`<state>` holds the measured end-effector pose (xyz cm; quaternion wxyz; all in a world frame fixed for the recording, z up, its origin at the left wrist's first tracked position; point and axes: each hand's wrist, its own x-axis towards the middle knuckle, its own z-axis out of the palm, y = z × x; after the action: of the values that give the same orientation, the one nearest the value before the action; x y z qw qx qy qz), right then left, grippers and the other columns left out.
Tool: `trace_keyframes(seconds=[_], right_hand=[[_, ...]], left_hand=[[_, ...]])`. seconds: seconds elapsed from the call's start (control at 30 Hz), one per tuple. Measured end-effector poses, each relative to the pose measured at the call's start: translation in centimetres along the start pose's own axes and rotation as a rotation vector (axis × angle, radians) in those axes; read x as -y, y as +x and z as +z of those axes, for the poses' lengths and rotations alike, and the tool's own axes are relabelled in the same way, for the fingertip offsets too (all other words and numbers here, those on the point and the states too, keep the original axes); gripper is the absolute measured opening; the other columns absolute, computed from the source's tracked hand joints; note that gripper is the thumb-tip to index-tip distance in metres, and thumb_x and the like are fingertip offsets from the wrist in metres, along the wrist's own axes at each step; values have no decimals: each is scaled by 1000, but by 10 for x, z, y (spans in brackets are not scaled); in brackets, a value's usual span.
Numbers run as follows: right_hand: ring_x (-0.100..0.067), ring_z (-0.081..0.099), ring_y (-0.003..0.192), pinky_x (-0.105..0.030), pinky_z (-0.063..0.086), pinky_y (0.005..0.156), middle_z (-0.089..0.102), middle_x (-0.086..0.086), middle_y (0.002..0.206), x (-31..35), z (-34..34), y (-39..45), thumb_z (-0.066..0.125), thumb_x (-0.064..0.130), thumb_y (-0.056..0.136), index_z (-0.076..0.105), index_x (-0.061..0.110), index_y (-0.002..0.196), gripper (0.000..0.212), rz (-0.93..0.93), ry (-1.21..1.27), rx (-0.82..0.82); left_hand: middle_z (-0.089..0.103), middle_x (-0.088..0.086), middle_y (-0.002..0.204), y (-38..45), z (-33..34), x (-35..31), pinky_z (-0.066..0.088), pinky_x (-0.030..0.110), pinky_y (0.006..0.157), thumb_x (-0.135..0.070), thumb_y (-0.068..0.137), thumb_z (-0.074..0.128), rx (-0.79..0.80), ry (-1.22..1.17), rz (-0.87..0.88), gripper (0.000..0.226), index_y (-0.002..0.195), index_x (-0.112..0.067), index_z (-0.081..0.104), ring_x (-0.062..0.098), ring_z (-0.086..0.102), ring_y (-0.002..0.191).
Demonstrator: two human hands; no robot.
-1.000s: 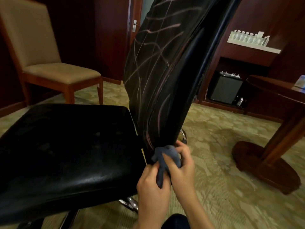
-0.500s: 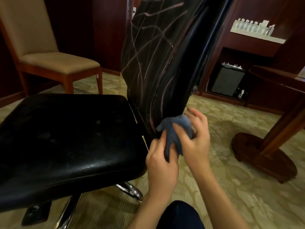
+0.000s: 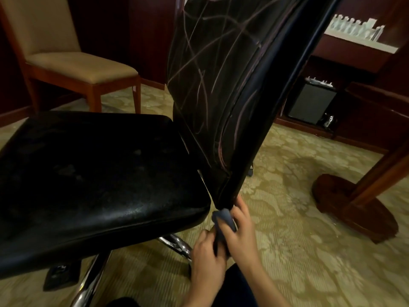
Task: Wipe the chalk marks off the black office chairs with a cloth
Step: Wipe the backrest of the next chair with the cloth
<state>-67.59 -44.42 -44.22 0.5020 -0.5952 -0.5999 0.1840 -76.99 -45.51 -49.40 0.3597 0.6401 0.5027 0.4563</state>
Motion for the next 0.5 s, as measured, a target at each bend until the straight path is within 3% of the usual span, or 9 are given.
trace_keyframes(seconds=[0.07, 0.1, 0.2, 0.3, 0.33, 0.4, 0.5], right_hand=[[-11, 53, 126, -24, 47, 95, 55, 11, 135, 12, -6, 4, 65, 33, 82, 62, 35, 76, 6, 8, 29, -30], [-9, 52, 127, -23, 46, 96, 57, 9, 131, 17, -11, 7, 64, 31, 82, 62, 32, 75, 7, -3, 27, -51], [-4, 46, 132, -24, 43, 104, 53, 2, 137, 39, -27, 23, 67, 23, 85, 69, 22, 90, 6, -83, 19, -144], [-9, 55, 124, -25, 47, 100, 58, 1, 131, 58, -41, 41, 69, 14, 91, 66, 44, 100, 31, -117, 139, -252], [-11, 60, 115, -29, 51, 94, 63, 1, 122, 58, -42, 44, 68, 15, 93, 64, 43, 104, 30, -84, 208, -263], [-13, 67, 94, -32, 54, 78, 69, 1, 100, 52, -39, 46, 63, 16, 96, 62, 23, 105, 12, 14, 321, -241], [-25, 68, 92, -35, 55, 78, 69, -12, 99, 30, -31, 42, 56, 17, 99, 61, 9, 109, 14, 182, 523, -163]], left_hand=[[56, -16, 94, 3, -1, -8, 49, 27, 76, -18, 96, 56, -85, -34, 34, 32, 127, -22, 65, 1, 58, 89], [55, -16, 92, 6, -2, -15, 47, 20, 75, -15, 96, 57, -136, -53, 50, 31, 126, -20, 65, 0, 58, 88], [52, -12, 92, 19, -8, -45, 40, 10, 70, -12, 98, 57, -215, -113, 142, 36, 134, -14, 61, -1, 55, 84], [51, -10, 97, 36, -6, -67, 43, 14, 71, -18, 98, 52, -230, -142, 265, 46, 144, -14, 53, 0, 55, 85], [52, -9, 99, 40, -4, -71, 45, 15, 73, -20, 98, 50, -232, -139, 275, 48, 146, -15, 51, 1, 55, 87], [53, -8, 102, 41, 2, -71, 48, 17, 75, -22, 99, 46, -241, -120, 278, 50, 148, -16, 47, 3, 56, 88], [53, -13, 98, 34, 12, -63, 49, 17, 75, -15, 98, 52, -246, -181, 181, 48, 146, -17, 51, 2, 58, 87]])
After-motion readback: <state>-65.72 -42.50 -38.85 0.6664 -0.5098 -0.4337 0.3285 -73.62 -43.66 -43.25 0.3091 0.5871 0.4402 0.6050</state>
